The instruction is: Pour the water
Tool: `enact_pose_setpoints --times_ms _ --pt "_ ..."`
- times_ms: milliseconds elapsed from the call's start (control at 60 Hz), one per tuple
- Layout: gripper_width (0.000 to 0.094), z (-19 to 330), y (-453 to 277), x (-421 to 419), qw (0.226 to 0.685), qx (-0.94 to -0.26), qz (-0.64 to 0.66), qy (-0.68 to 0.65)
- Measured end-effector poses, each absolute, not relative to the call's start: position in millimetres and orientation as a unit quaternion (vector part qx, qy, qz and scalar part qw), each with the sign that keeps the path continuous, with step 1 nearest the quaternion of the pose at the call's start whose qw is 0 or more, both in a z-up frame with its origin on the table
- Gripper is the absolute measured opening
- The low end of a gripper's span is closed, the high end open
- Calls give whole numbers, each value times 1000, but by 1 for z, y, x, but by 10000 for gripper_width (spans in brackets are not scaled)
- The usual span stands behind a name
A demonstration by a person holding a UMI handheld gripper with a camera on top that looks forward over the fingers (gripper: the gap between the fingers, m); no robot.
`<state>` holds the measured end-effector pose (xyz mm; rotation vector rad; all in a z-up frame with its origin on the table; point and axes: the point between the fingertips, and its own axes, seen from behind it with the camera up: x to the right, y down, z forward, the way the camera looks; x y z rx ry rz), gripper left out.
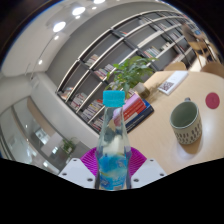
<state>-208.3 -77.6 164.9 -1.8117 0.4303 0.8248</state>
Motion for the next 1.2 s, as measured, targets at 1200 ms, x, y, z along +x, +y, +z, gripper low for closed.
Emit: enact_pose_setpoints --times_ms 1200 --pt "381 267 -9 -37 527 -662 415 333"
